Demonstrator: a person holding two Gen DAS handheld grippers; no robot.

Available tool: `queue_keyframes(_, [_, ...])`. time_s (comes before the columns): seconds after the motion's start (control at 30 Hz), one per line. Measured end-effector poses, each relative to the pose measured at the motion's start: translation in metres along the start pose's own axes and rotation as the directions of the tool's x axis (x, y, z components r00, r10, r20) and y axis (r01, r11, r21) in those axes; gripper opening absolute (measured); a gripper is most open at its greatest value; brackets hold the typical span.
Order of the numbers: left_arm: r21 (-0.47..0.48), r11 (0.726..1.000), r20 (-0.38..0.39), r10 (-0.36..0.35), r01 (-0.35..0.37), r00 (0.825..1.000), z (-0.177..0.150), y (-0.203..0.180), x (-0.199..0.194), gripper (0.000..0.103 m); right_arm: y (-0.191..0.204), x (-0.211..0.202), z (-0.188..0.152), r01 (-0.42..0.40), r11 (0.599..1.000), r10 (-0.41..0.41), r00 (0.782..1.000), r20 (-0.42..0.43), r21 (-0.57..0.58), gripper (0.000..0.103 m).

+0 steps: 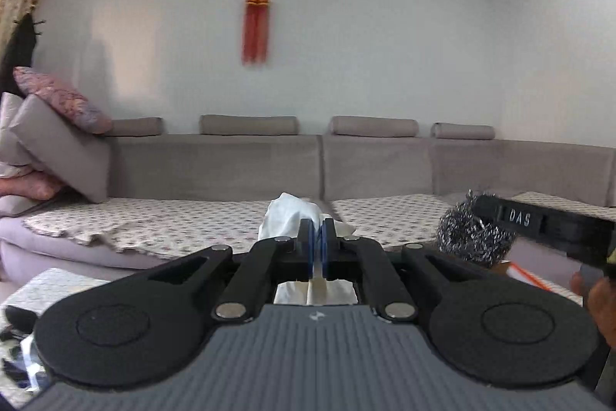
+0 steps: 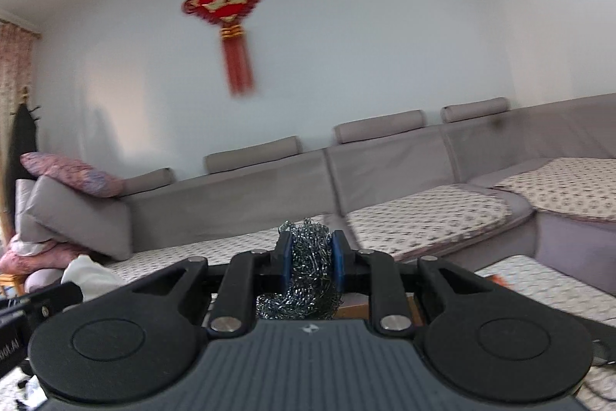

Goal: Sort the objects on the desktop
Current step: 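Carry the white towel and steel wool over the orange box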

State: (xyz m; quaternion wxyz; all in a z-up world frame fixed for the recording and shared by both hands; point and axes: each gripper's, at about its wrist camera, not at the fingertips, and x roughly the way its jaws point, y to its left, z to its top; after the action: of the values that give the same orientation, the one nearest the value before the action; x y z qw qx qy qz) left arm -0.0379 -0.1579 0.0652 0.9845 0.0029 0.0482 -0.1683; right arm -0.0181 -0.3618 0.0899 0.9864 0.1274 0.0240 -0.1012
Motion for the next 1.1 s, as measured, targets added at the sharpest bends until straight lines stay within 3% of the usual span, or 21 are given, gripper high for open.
queue_keyframes(0.23, [-0.018,0.997,-0.057,-0.081,0.080,0.995,-0.006,-0.020,0.025,0.007,-0.036,0.012,-0.009,0.111,0.994,-0.111,0.994,-0.020,0.010,0.019])
queue_keyframes(0.37, [-0.031,0.996,-0.137,-0.086,0.083,0.987,-0.012,-0.023,0.050,0.007,-0.054,0.026,-0.017,0.169,0.985,-0.168,0.985,-0.051,0.031,0.019])
queue_keyframes(0.5, [-0.045,0.996,-0.257,-0.080,0.071,0.963,-0.023,-0.018,0.074,0.007,-0.056,0.042,-0.028,0.197,0.980,-0.192,0.977,-0.096,0.038,0.019])
queue_keyframes(0.8, [-0.035,0.996,-0.425,-0.086,0.078,0.901,-0.027,-0.017,0.086,0.007,-0.047,0.061,-0.045,0.263,0.965,-0.259,0.950,-0.177,0.000,0.019])
queue_keyframes(1.1, [-0.002,0.997,-0.455,-0.073,0.081,0.888,-0.027,-0.017,0.079,0.007,-0.054,0.064,-0.048,0.286,0.958,-0.279,0.937,-0.212,0.004,0.019])
